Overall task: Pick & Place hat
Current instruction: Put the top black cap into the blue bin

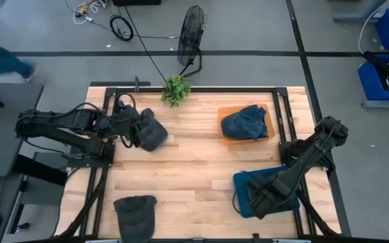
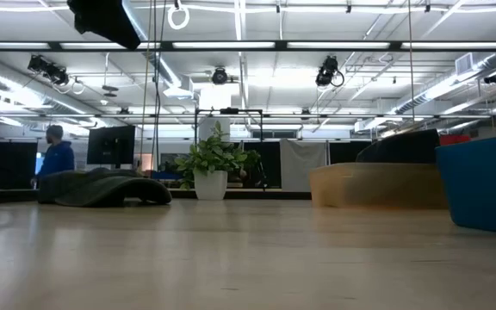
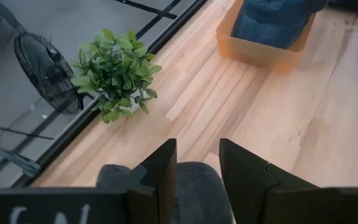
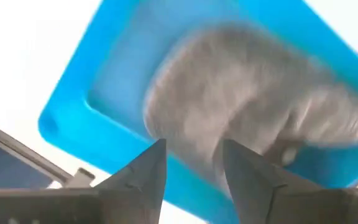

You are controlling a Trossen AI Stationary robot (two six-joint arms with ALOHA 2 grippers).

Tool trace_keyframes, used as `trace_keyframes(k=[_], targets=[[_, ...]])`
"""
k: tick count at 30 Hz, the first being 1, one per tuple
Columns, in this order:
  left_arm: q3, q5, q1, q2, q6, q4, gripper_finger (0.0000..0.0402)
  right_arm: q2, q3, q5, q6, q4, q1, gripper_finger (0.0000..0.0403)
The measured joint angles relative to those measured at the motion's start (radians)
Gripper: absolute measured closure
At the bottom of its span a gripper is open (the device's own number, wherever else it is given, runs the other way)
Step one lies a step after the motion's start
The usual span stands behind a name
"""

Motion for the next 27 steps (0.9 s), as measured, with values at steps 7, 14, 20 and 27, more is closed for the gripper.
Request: trace_keyframes(k=[7,14,20,27], targets=[[0.000,0.065,0.000,0.000,-0.033,-0.036,0.0278,-0.001,0.123,0.432,-0.343,-0.004,-0.068,0.0241],[0.000,0.108,0.000,0.011,-0.078,-0.095,0.0278,-0.001,0.128,0.771,-0.720,0.134,-0.171,0.0232],[0.000,-0.006,0.001,0.012,-0.095,-0.203,0.0278,-0.001,0.119,0.771,-0.899,0.296,-0.303,0.0221],[-0.067,-0.008,0.001,0.012,-0.162,-0.189,0.0278,-0.001,0.070,0.660,-0.955,0.389,-0.443,0.0220]])
